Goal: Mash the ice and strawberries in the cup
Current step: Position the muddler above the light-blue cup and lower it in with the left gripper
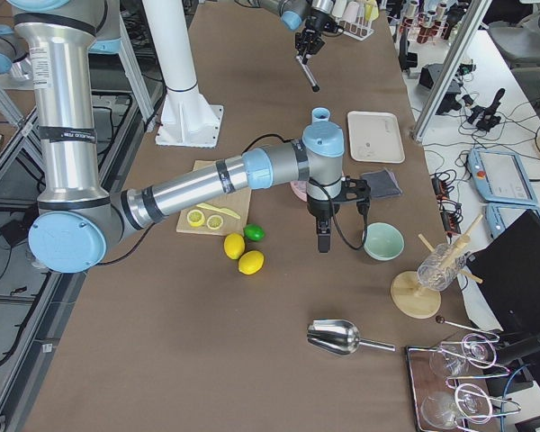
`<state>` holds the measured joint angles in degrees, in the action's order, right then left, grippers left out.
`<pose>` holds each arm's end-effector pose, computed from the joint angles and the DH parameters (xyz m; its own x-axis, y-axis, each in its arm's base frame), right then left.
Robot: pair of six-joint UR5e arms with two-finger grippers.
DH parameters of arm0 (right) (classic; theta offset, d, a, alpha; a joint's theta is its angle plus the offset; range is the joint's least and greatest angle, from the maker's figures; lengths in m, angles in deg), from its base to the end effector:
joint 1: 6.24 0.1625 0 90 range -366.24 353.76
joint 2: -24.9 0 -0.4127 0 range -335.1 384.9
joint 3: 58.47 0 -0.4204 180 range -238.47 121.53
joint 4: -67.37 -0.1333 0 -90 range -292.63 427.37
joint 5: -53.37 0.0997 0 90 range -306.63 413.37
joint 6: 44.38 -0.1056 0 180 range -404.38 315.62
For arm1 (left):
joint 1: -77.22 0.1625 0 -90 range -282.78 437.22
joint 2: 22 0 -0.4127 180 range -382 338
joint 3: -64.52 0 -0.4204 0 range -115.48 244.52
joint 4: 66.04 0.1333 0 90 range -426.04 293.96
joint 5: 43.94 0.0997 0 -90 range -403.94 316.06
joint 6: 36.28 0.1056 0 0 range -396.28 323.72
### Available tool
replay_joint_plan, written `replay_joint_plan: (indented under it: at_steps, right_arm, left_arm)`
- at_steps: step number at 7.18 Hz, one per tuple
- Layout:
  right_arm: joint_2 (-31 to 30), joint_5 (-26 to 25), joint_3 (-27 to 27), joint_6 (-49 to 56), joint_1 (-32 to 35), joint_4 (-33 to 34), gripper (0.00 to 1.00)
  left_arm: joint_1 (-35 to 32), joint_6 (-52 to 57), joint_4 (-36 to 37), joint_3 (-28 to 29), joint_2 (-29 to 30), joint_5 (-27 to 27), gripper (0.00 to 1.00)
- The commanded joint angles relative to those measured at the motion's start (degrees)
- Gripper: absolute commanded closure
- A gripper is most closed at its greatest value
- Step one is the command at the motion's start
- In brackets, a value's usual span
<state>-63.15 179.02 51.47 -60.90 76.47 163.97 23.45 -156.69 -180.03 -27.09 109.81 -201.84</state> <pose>0.0048 -0.5278 0.4747 0.7889 0.0271 0.6140 -0.1063 0.9900 0.0930 0.3588 -0.5497 0.1044 0.2981 -0.7291 -0.6161 -0.0594 0.6300 -0.7743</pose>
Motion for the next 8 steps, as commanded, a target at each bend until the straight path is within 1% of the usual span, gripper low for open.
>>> replay_joint_plan:
  at_steps: [1,2,4,5,6,8]
  right_arm:
    - [-1.41,-0.23,1.94,0.0,0.17,0.08,0.04]
    - [-1.68,-0.58,1.95,0.0,0.6,0.08,0.04]
    - [-2.74,-0.59,2.3,0.09,2.27,-0.1,0.04]
    - [-2.65,-0.85,2.21,0.0,2.28,-0.1,0.04]
    - [-2.65,-1.54,2.21,0.0,2.28,-0.1,0.04]
    - [-2.91,-1.9,2.03,-0.09,2.28,-0.1,0.04]
  left_arm:
    - [-1.52,-2.71,0.35,0.64,2.3,-2.59,1.0]
    - [-1.43,-3.16,0.53,2.47,4.14,-2.67,1.0]
    - [-0.99,-4.56,0.53,2.66,4.68,-4.78,1.0]
    - [0.92,-3.96,-0.17,5.02,4.6,-4.87,1.0]
    - [1.81,-2.74,-1.3,8.08,5.82,-4.79,1.0]
    - [2.17,-2.11,-1.58,11.35,8.89,-4.78,1.0]
